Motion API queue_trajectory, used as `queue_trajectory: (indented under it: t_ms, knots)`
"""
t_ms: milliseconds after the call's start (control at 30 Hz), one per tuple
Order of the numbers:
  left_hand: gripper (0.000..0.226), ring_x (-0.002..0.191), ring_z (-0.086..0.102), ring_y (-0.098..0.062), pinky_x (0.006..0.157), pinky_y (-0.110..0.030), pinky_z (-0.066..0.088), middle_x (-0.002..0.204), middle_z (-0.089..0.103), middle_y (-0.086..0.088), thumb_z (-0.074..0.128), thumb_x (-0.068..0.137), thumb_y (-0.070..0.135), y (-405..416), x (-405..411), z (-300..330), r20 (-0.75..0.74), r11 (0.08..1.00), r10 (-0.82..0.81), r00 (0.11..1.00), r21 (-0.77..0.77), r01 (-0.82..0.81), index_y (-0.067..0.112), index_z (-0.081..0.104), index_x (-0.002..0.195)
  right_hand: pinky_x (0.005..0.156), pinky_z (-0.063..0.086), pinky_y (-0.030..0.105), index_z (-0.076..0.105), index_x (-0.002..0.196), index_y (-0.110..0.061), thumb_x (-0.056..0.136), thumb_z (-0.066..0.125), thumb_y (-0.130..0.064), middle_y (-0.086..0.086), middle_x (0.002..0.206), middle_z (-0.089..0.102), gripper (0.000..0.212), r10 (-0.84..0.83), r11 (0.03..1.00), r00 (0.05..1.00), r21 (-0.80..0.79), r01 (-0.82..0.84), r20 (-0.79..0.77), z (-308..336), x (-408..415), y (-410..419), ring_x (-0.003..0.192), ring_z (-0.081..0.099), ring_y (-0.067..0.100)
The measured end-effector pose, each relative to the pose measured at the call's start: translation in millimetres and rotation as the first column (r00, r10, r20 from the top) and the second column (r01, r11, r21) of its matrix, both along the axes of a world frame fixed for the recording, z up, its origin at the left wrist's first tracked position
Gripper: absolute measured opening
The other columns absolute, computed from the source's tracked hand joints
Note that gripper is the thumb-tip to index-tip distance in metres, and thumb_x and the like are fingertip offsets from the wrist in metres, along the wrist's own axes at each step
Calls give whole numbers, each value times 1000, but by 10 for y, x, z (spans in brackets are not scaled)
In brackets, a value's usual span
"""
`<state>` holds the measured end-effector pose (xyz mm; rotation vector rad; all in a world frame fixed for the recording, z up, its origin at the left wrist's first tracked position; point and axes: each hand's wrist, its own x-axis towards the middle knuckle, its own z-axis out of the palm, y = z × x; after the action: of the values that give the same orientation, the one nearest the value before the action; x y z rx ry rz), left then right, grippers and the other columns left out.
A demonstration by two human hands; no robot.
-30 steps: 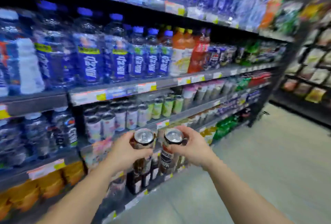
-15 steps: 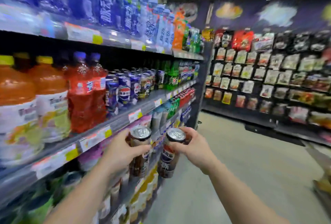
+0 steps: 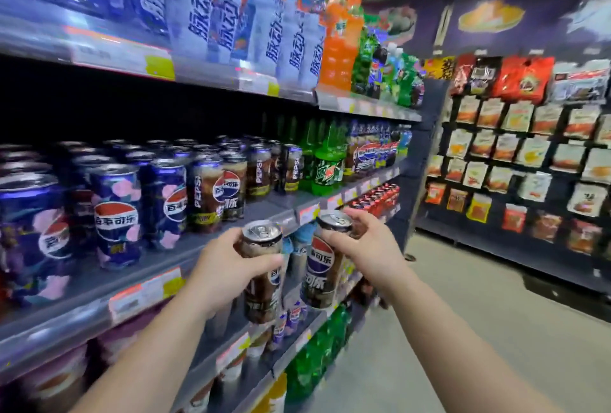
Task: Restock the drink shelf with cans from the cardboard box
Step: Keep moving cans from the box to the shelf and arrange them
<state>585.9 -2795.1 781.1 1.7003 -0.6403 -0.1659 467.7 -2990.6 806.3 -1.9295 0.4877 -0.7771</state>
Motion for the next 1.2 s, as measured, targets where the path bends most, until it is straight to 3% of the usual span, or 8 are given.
queue_trajectory:
  t_ms: [133,400,467,567,667,933,1133,1200]
  knots:
    - [34,77,64,2,64,-19,45,83,71,15,88,63,30,-536,179,249,50,991,134,990,10,-135,27,67,89,94,52,40,59,122,-33,51,80,-64,-5,117,66,79,129,990,992,-53,-129,-1,275,569,-642,109,62,13]
    - [39,83,64,-5,72,-29,52,88,70,12,81,65,49,-1119,824,686,196,928,361,912,26,-373,27,66,93,90,49,32,59,124,-23,69,81,-46,-3,108,66,63,262,963,956,-96,-251,132,585,1638,-1163,104,61,13]
    - [43,83,57,-1,67,-19,43,93,63,18,79,71,46,-1247,922,738,243,895,428,870,20,-446,28,58,104,89,48,29,58,127,-21,74,80,-41,-2,113,65,61,285,957,948,-102,-272,140,597,1845,-1232,105,60,13]
    - [72,97,54,-9,80,-24,39,108,55,13,75,77,42,-1436,1017,719,274,852,503,820,0,-523,26,38,136,93,51,36,55,134,-21,77,78,-40,2,114,66,65,319,947,938,-95,-308,134,579,2139,-1316,103,62,16]
    - [81,102,53,-15,82,-25,36,118,54,5,69,83,41,-1604,1046,687,316,822,518,795,72,-564,27,19,146,93,51,36,54,135,-20,76,79,-37,1,112,67,67,366,930,920,-89,-357,137,548,2379,-1368,101,63,15]
    - [97,129,44,-22,95,-31,39,149,36,-6,67,86,37,-1954,1225,467,430,665,637,640,113,-738,32,-4,151,105,45,40,49,137,-29,72,79,-47,-3,129,60,74,595,803,804,-48,-594,5,300,2851,-1506,118,56,12]
    - [96,123,49,-22,88,-29,43,151,29,-5,65,88,33,-2075,1233,339,565,515,656,499,148,-844,31,-6,152,103,46,33,47,124,-40,71,82,-43,-22,117,58,64,685,723,726,-67,-688,-68,151,2930,-1640,108,57,3]
    - [98,122,50,-19,85,-22,39,152,28,-1,67,87,27,-2091,1201,276,563,492,672,481,147,-858,34,-6,151,100,48,35,48,128,-35,63,83,-48,-16,119,62,76,687,702,710,-109,-704,-156,9,2964,-1681,108,61,6]
